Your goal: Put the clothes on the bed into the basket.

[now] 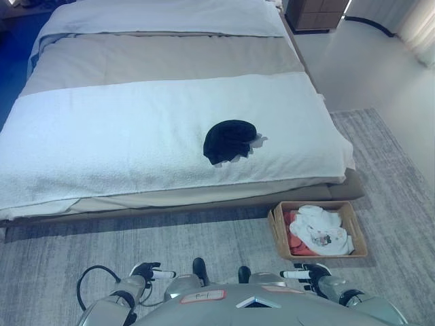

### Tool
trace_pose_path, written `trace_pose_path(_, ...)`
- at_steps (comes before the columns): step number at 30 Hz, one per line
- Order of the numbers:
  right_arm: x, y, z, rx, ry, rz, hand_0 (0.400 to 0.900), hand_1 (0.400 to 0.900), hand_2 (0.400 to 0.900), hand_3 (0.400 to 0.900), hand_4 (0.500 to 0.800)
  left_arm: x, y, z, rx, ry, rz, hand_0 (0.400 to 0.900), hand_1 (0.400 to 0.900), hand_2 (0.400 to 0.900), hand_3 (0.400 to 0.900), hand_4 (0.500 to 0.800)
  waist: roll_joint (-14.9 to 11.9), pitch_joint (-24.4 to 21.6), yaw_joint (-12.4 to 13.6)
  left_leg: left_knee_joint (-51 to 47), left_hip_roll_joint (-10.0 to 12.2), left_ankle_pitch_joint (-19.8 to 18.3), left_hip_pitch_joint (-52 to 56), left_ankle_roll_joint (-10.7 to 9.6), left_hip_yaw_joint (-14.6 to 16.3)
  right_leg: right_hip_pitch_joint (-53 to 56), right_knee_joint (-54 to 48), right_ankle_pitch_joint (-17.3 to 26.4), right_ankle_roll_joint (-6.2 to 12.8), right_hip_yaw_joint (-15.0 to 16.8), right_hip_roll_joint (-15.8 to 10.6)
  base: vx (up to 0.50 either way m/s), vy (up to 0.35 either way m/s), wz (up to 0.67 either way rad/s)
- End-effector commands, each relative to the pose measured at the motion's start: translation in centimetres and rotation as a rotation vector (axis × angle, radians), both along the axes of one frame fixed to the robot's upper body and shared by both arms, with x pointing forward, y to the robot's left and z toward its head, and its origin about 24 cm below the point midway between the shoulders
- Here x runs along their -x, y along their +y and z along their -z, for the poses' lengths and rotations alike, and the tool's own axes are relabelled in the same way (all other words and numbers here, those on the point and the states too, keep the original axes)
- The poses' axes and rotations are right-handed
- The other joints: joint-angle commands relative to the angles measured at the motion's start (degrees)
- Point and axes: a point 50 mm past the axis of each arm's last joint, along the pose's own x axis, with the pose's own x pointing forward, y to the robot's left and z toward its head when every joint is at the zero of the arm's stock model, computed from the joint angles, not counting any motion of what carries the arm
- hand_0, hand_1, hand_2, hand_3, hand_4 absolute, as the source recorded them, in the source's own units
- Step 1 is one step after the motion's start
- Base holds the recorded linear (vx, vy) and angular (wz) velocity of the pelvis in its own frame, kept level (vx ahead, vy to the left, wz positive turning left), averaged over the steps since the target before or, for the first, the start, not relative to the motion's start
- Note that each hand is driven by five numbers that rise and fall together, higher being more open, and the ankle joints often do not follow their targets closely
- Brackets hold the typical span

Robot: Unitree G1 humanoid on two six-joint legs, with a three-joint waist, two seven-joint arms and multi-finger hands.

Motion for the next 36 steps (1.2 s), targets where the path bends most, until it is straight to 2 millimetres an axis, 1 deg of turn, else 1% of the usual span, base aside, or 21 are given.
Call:
trace_pose_path(1, 0.0, -1.0, -0.3, 0.040, 0.018, -0.013, 0.900, 0.900, 0.900, 0.900, 0.800, -1.8, 0.7, -0.5, -0.017, -0.028, 0.007, 0.900, 0.900, 0.900, 0.900, 0.800, -0.1, 1.7, 1.8, 0.4, 1.8, -7.7, 4.1, -2.2, 0.2, -2.8, 0.2, 0.5, 2.11, -1.7, -1.8, 0.00, 0.000, 0.00)
trace_pose_path(4, 0.0, -1.0, -0.3, 0.038, 0.017, -0.013, 0.900, 0.900, 0.900, 0.900, 0.800, -2.0, 0.8, -0.6, -0.020, -0.033, 0.006, 0.900, 0.900, 0.900, 0.900, 0.800, -0.1, 1.8, 1.7, 0.4, 1.8, -7.7, 4.1, -2.2, 0.3, -2.8, 0.2, 0.5, 2.12, -1.7, -1.8, 0.00, 0.000, 0.00)
trace_pose_path(10, 0.1, -1.1, -0.3, 0.035, 0.022, -0.012, 0.900, 0.900, 0.900, 0.900, 0.800, -1.8, 1.1, -0.6, -0.028, -0.026, 0.002, 0.900, 0.900, 0.900, 0.900, 0.800, -0.2, 1.8, 1.8, 0.4, 1.7, -7.7, 4.0, -2.2, 0.1, -2.9, 0.2, 0.5, 2.10, -1.7, -1.7, 0.00, 0.000, 0.00)
trace_pose_path(31, -0.1, -1.0, -0.3, 0.035, 0.013, -0.016, 0.900, 0.900, 0.900, 0.900, 0.800, -2.1, 1.0, -0.6, -0.028, -0.032, 0.018, 0.900, 0.900, 0.900, 0.900, 0.800, 0.0, 1.8, 1.7, 0.4, 1.8, -7.9, 4.3, -2.2, -0.4, -2.3, 0.2, -0.2, 1.94, -2.0, -1.6, 0.00, -0.004, 0.01)
trace_pose_path(33, -0.5, -1.1, -0.4, 0.038, -0.001, -0.013, 0.900, 0.900, 0.900, 0.900, 0.800, -2.3, 1.0, -0.7, -0.029, -0.041, 0.017, 0.900, 0.900, 0.900, 0.900, 0.800, 0.2, 2.0, 1.7, 0.4, 1.9, -7.8, 4.3, -2.1, -0.5, -2.4, 1.0, -0.7, 1.75, -1.9, -1.5, 0.00, -0.033, 0.08)
trace_pose_path(36, -0.9, -1.2, -0.5, 0.038, -0.020, -0.009, 0.900, 0.900, 0.900, 0.900, 0.800, -2.9, 1.3, -0.9, -0.038, -0.060, 0.015, 0.900, 0.900, 0.900, 0.900, 0.800, 0.5, 2.7, 1.4, 1.3, 2.2, -7.7, 3.4, -2.3, -0.8, -3.8, 3.6, -2.0, 0.96, -1.4, -1.1, -0.03, -0.069, 0.17)
